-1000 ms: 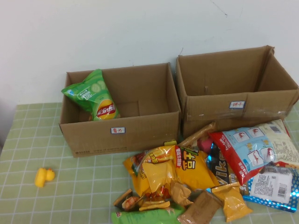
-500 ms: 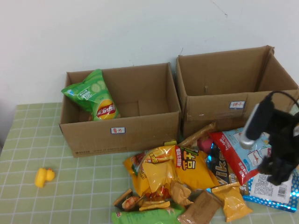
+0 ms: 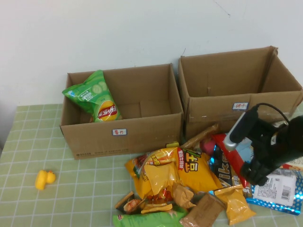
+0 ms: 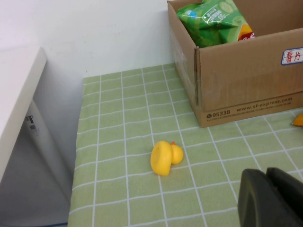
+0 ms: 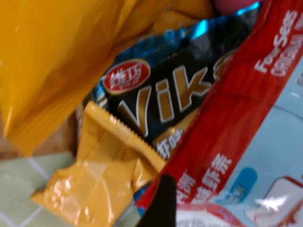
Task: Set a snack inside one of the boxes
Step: Pick up the potato chip
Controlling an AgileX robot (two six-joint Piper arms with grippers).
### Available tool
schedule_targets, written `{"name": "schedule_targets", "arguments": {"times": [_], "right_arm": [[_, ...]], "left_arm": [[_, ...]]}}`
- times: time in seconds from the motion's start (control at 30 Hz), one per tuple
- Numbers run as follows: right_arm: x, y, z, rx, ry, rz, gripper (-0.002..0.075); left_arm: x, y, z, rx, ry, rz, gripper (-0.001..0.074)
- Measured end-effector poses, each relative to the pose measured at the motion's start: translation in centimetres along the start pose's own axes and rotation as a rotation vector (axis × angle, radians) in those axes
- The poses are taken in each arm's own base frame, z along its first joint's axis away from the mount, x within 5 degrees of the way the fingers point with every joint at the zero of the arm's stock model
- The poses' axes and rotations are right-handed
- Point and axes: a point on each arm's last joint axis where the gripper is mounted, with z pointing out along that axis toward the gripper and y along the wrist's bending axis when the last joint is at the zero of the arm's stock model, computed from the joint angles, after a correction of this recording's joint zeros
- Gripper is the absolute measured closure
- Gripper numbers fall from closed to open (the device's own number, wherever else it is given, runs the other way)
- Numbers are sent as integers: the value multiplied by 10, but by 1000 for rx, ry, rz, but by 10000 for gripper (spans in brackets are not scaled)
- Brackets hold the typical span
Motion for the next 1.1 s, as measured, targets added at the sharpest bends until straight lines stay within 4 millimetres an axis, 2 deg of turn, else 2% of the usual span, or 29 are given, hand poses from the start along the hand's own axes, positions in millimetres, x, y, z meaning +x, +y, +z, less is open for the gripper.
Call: {"name": "schedule_targets", "arguments": {"times": [0.4, 0.47, 0.53, 0.63, 0.7, 0.77, 0.83, 0.93, 1.03, 1.1], "right_arm": [[-12, -8, 37, -28, 46, 105, 34], [-13, -9, 40, -29, 58, 108, 53], [-15, -11, 43, -25, 71, 100, 136], [-16, -13, 42, -16, 95, 95, 356], [-17, -16, 40, -8, 120, 98, 544], [-19, -20, 37, -6, 157, 111, 636], [-22, -23, 33, -9, 186, 126, 680], [-27, -28, 18, -4, 200, 142, 704], [-35, -32, -13, 16, 154, 165, 714], [-41, -35, -42, 36, 91, 189, 716]], "left_arm": [[0, 0, 0, 0, 2, 0, 738], [0, 0, 0, 0, 2, 0, 738], [0, 0, 0, 0, 2, 0, 737], [0, 0, 0, 0, 2, 0, 737], [0, 0, 0, 0, 2, 0, 737], [0, 0, 0, 0, 2, 0, 738], [0, 0, 0, 0, 2, 0, 738], [0, 0, 0, 0, 2, 0, 737], [0, 0, 0, 0, 2, 0, 738], [0, 0, 0, 0, 2, 0, 738]]}}
